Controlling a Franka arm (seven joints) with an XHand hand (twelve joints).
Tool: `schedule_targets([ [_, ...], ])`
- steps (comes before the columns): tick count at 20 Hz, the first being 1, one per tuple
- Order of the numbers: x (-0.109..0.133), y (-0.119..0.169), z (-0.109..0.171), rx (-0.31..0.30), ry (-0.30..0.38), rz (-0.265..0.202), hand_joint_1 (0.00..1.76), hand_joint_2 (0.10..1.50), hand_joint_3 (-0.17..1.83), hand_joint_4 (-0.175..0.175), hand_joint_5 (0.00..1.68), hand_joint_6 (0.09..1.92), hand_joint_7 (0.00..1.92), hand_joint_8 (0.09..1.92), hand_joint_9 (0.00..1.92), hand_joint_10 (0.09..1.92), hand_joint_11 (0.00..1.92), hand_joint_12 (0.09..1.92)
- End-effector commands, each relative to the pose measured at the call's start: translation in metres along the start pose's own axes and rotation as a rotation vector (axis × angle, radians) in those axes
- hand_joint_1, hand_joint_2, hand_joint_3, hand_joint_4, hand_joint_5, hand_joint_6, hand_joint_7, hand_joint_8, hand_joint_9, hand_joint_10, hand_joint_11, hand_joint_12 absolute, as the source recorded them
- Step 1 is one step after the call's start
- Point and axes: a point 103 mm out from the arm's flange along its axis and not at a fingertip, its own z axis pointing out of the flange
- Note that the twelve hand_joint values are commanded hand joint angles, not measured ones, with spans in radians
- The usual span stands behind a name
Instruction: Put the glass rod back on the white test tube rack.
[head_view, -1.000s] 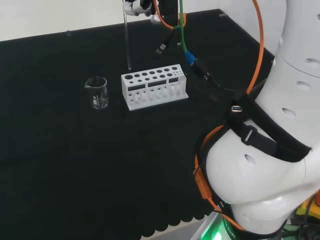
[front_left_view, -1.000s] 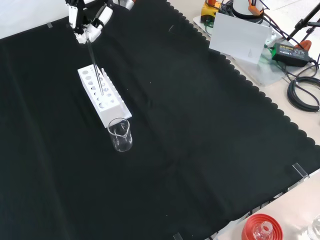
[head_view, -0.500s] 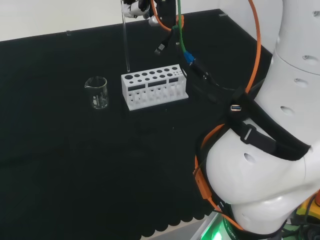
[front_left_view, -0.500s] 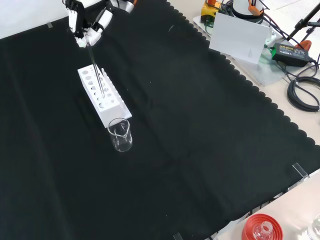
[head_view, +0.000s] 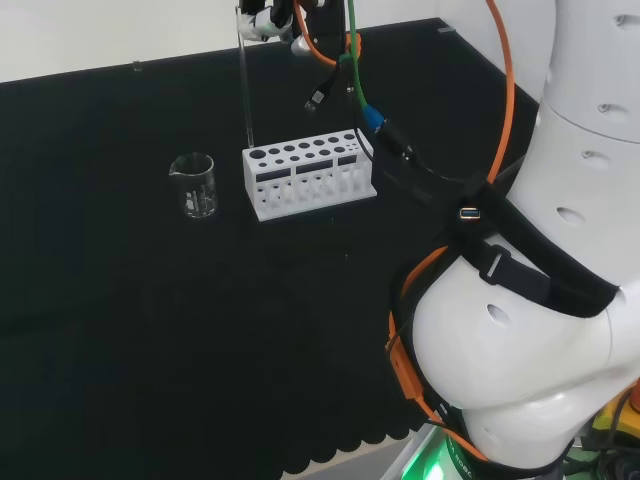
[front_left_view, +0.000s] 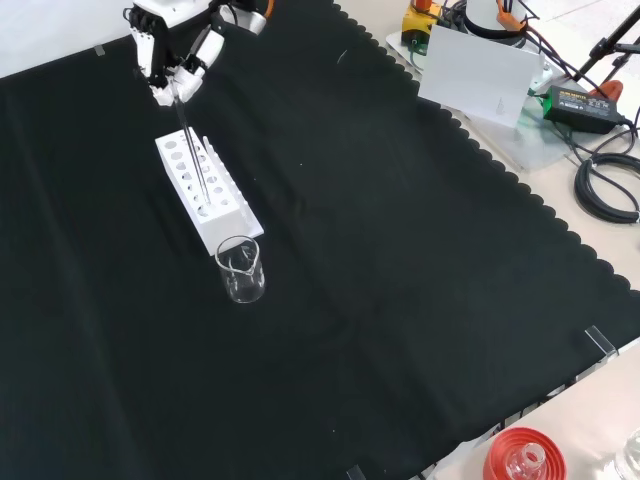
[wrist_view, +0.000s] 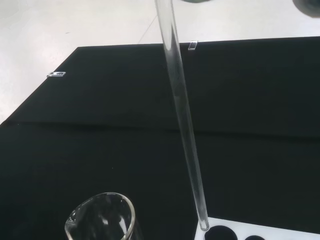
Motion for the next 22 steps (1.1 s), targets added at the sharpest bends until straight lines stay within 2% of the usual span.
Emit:
schedule_targets([
  [1, -0.003, 0.003, 0.002, 0.013, 0.02, 0.002, 1.31, 1.07, -0.17, -0.175, 1.25, 0.55, 1.3, 0.57, 1.81, 0.32, 1.67, 0.63],
  [7, -0.005, 0.008, 0.007, 0.015, 0.031, -0.001, 1.31, 1.07, -0.17, -0.175, 1.25, 0.55, 1.3, 0.57, 1.81, 0.32, 1.67, 0.63],
  [9, -0.012, 0.012, 0.015, 0.011, 0.031, -0.032, 1.31, 1.07, -0.17, -0.175, 1.25, 0.55, 1.3, 0.57, 1.81, 0.32, 1.67, 0.63],
  [12, -0.011, 0.014, 0.016, 0.006, 0.027, -0.003, 1.31, 1.07, -0.17, -0.175, 1.25, 0.55, 1.3, 0.57, 1.8, 0.32, 1.67, 0.63],
  [15, -0.012, 0.014, 0.017, 0.014, 0.025, -0.011, 1.31, 1.07, -0.17, -0.175, 1.25, 0.55, 1.3, 0.57, 1.8, 0.32, 1.67, 0.63],
  [18, -0.017, 0.013, 0.018, -0.004, 0.046, 0.021, 1.31, 1.07, -0.17, -0.175, 1.25, 0.55, 1.3, 0.57, 1.8, 0.32, 1.67, 0.63],
  [22, -0.022, 0.011, 0.018, 0.007, 0.023, 0.015, 1.31, 1.07, -0.17, -0.175, 1.25, 0.55, 1.3, 0.57, 1.81, 0.32, 1.67, 0.63],
])
